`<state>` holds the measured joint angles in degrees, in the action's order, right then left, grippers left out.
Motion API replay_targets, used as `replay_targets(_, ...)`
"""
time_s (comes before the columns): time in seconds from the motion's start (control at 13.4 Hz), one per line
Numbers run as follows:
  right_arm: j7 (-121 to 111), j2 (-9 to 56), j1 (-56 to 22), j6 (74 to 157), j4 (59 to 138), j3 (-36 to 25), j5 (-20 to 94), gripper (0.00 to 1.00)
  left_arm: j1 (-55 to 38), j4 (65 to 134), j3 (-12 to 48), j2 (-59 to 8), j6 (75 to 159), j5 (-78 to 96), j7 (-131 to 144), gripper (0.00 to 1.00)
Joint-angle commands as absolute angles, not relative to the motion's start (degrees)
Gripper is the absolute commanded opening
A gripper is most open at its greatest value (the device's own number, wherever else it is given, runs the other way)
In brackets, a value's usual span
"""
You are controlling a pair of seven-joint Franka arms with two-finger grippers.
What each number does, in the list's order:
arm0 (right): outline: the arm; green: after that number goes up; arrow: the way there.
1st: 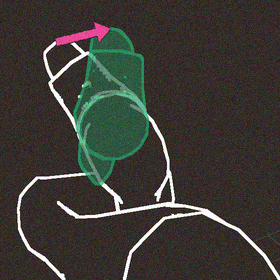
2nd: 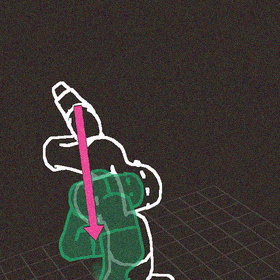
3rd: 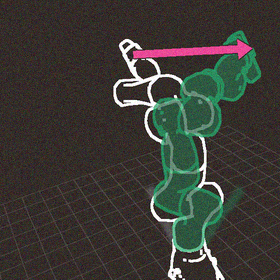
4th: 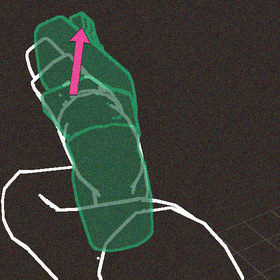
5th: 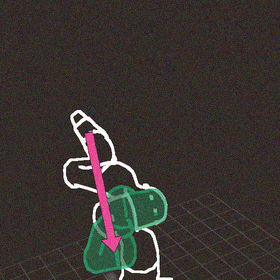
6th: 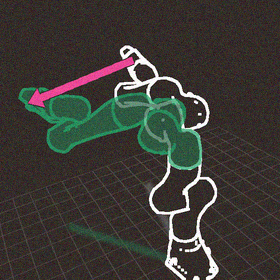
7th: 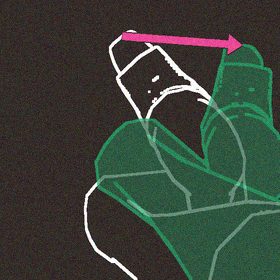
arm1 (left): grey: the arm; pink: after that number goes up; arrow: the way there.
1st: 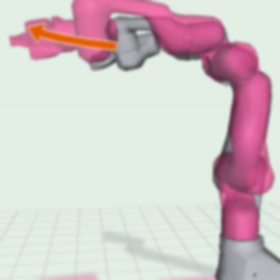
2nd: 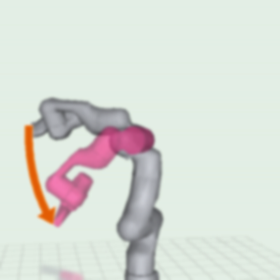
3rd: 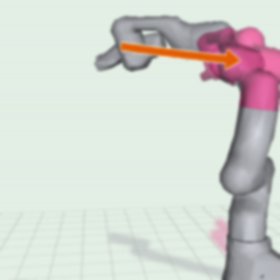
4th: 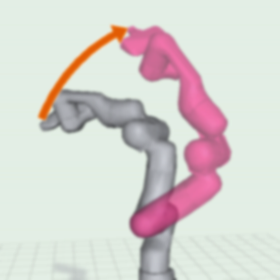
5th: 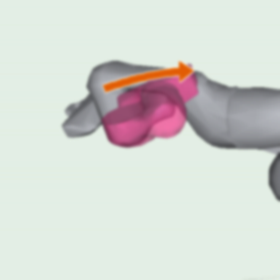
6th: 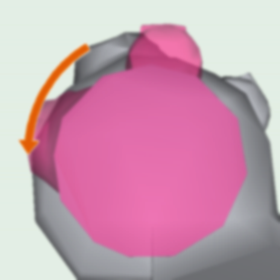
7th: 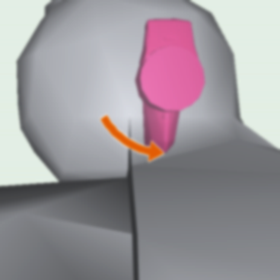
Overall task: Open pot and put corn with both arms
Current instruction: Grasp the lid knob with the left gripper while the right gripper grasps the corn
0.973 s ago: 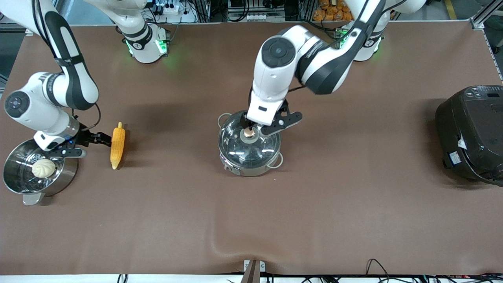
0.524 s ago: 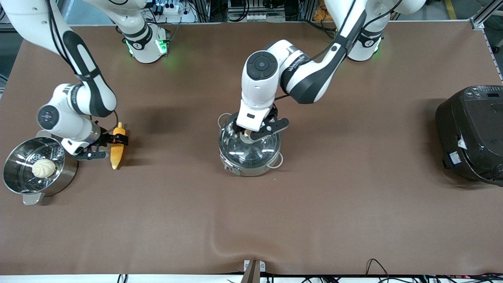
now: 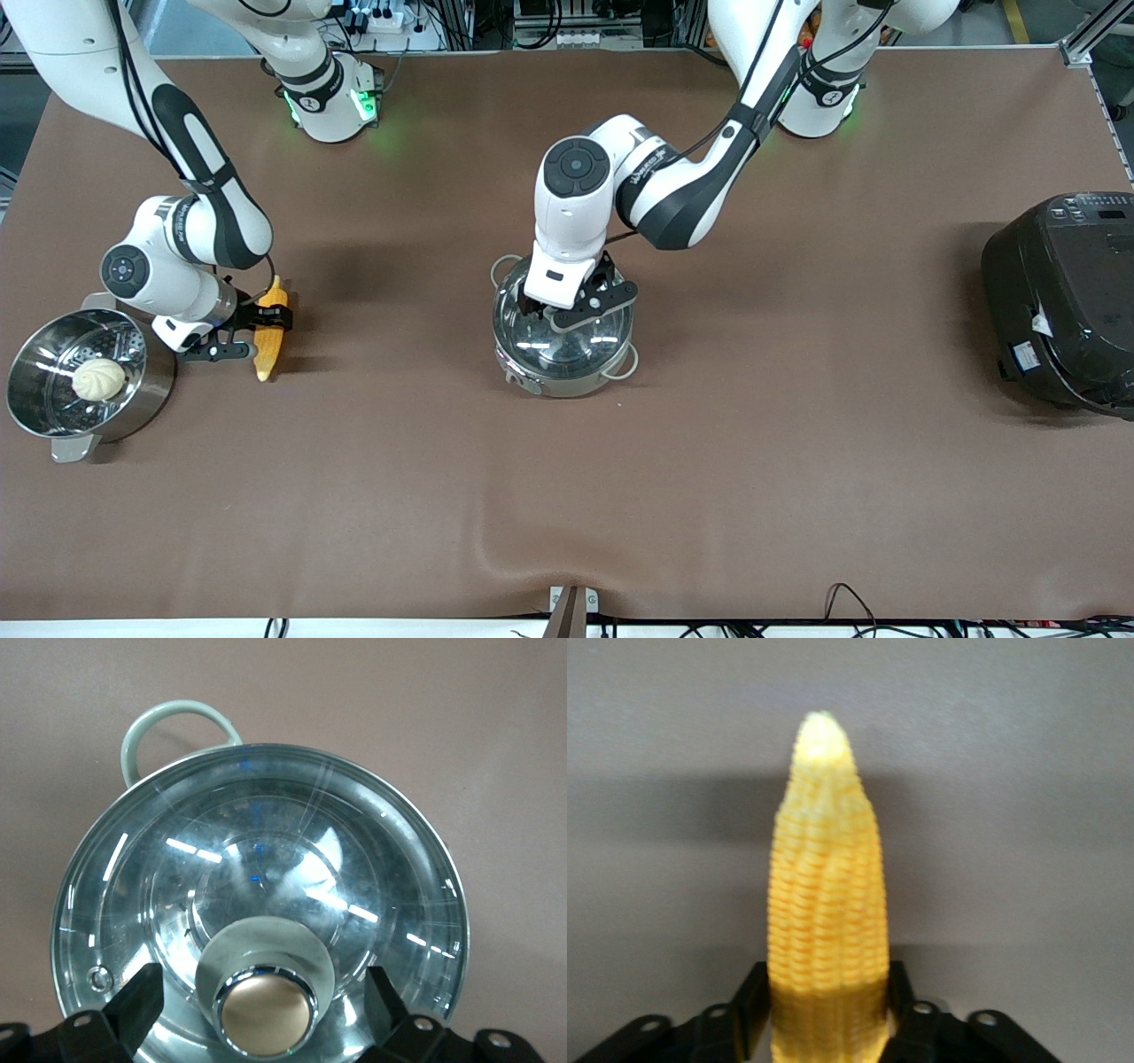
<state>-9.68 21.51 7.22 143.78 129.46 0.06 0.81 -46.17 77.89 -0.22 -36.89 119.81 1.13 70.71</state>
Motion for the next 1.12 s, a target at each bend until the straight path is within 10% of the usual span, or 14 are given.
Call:
replay_targets(0.0, -10.20, 21.19, 9.49, 143.18, 129.55, 0.44, 0.70, 0.35, -47.19, 76.03, -0.97, -38.58, 120.06, 0.00, 71.54, 1.00)
replay_targets(0.45, -7.38, 17.40, 7.48, 110.45, 110.00, 1.14, 1.49, 0.18, -47.37, 76.20, -0.79, -38.50, 119.97, 0.00, 71.46, 0.86)
replay_targets(0.97, -3.10, 17.93, 1.41, 100.38, 96.78, 1.14, 1.58, 0.07, -47.37, 76.29, -0.70, -38.50, 119.88, 0.09, 71.02, 0.00)
replay_targets(1.05, -1.25, 17.93, 0.01, 98.37, 95.11, 1.23, 1.76, 0.07, -47.20, 76.29, -0.62, -38.50, 119.88, 0.35, 70.93, 0.00)
